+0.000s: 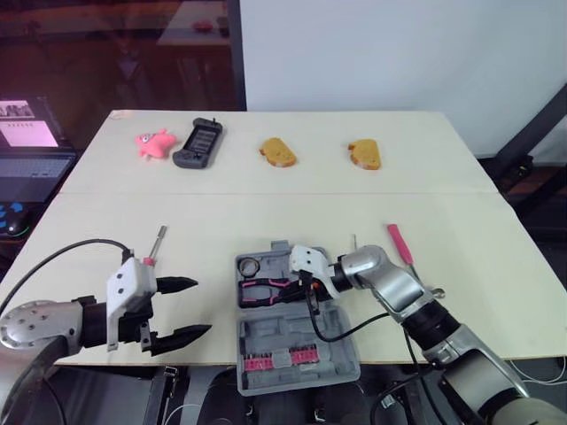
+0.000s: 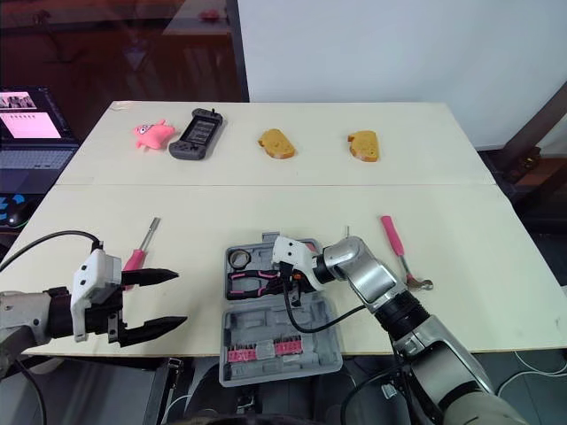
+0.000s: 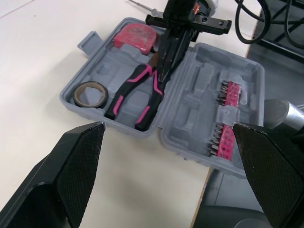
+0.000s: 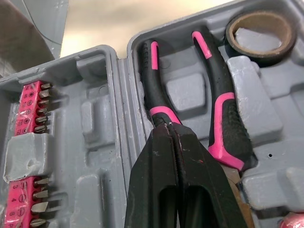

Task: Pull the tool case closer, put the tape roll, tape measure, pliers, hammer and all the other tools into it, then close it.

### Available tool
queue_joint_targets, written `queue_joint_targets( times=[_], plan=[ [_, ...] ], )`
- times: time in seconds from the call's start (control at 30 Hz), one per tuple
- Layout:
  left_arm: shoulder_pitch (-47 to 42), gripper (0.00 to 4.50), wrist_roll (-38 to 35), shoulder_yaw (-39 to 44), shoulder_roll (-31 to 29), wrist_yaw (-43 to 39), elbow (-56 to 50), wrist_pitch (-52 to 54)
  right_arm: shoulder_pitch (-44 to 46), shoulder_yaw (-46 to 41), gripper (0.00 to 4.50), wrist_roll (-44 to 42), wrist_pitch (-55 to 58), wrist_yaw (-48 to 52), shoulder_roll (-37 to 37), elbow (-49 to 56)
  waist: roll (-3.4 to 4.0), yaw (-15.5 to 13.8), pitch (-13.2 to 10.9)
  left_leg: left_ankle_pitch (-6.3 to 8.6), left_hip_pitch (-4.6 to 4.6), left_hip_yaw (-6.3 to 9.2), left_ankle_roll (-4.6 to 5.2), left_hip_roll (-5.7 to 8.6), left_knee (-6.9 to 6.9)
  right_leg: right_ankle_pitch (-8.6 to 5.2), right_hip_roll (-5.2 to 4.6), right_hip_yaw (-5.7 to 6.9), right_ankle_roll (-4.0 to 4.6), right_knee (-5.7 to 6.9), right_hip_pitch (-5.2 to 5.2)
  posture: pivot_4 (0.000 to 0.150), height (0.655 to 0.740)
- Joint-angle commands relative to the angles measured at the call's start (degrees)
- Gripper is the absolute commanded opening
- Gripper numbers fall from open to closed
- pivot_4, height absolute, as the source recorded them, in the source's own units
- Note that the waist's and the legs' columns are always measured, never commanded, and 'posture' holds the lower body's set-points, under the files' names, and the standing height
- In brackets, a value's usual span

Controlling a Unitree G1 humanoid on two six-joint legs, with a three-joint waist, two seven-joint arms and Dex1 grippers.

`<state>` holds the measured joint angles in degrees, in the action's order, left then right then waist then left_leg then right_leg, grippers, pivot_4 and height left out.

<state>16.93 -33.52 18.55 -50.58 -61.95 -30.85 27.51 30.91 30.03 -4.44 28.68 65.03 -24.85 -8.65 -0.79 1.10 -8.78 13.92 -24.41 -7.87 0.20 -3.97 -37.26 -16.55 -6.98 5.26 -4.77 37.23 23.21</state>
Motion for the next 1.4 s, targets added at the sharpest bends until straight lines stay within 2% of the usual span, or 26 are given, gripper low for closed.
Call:
queue_joint_targets(
  times=[0.03,0.27,0.43,0.53,0.63,0.73,0.87,0.97,1.2,1.4],
  plan=[
    [-1.15,4.5,0.6,-0.85,0.02,0.15,0.05,-1.31,-1.28,1.69,0.07,3.49,2.67,-1.96,-1.16,-2.46,0.0,0.0,0.0,0.0,0.0,0.0,0.0,0.0,0.01,0.0,0.0,0.0,0.0,0.0,0.0,0.15,0.7188],
    [-2.82,4.5,2.78,-1.57,1.18,2.72,2.62,-2.74,-1.4,-9.54,0.07,-6.12,-1.77,-1.2,0.14,7.43,0.19,-0.16,-0.3,0.0,-0.14,-0.01,0.0,0.02,0.04,0.0,-0.03,0.0,0.0,-0.02,0.14,0.15,0.7188],
    [-3.62,4.5,4.6,-1.82,1.87,4.86,5.06,-2.88,-2.95,-16.82,0.07,-13.49,2.4,0.92,-3.95,16.26,0.28,-0.32,-0.47,-0.05,-0.37,-0.01,0.08,0.05,0.06,0.06,0.01,0.01,-0.1,-0.02,0.31,0.15,0.7188],
    [-3.59,4.5,4.6,-1.49,1.52,2.61,7.32,-4.59,-3.95,-20.8,0.07,-15.31,1.6,1.62,-7.89,19.2,0.28,-0.37,-0.5,-0.07,-0.38,-0.03,0.17,0.07,0.08,0.06,0.08,0.02,-0.1,-0.04,0.32,0.15,0.7188],
    [-2.58,4.5,2.85,-1.21,-2.98,-4.16,11.08,-2.24,-7.64,-22.92,0.07,-14.22,-1.2,4.06,-15.21,19.88,0.25,-0.41,-0.52,-0.06,-0.44,-0.02,0.16,0.06,0.08,0.02,0.11,0.04,-0.04,-0.07,0.39,0.15,0.7188],
    [-1.77,4.5,6.46,-2.62,-5.36,-9.25,15.91,-8.47,-12.32,-25.07,0.07,-13.79,-4.16,6.88,-21.65,19.3,0.33,-0.38,-0.58,-0.05,-0.44,-0.03,0.13,0.06,0.08,0.01,0.12,0.05,-0.03,-0.11,0.41,0.15,0.7188],
    [-3.01,4.5,9.51,-5.41,-5.07,-11.92,19.89,-14.68,-17.6,-24.68,0.07,-10.41,-10.18,8.86,-27.71,17.07,0.36,-0.38,-0.67,-0.01,-0.45,-0.05,0.08,0.07,0.1,0.01,0.1,0.05,-0.03,-0.14,0.42,0.15,0.7188],
    [-4.54,3.65,11.43,-8.32,-3.98,-11.7,21.44,-17.02,-19.77,-23.56,0.0,-6.71,-16.01,7.85,-29.1,14.25,0.36,-0.31,-0.68,-0.01,-0.45,-0.05,0.08,0.05,0.09,0.01,0.07,0.04,-0.02,-0.14,0.42,0.15,0.7188],
    [-7.83,0.07,16.42,-14.42,0.31,-8.05,21.29,-21.35,-21.21,-20.23,0.0,0.28,-25.74,4.33,-26.97,9.48,0.39,-0.37,-0.71,-0.1,-0.47,-0.07,0.22,0.06,0.07,0.03,0.14,0.04,-0.07,-0.12,0.39,0.15,0.7188],
    [-9.02,0.07,19.47,-19.09,3.65,-3.93,19.84,-20.22,-21.86,-18.53,0.0,1.79,-27.55,3.28,-26.14,9.33,0.39,-0.39,-0.71,-0.11,-0.47,-0.06,0.23,0.06,0.02,0.12,0.17,0.05,-0.24,-0.09,0.33,0.15,0.7188]
  ],
)
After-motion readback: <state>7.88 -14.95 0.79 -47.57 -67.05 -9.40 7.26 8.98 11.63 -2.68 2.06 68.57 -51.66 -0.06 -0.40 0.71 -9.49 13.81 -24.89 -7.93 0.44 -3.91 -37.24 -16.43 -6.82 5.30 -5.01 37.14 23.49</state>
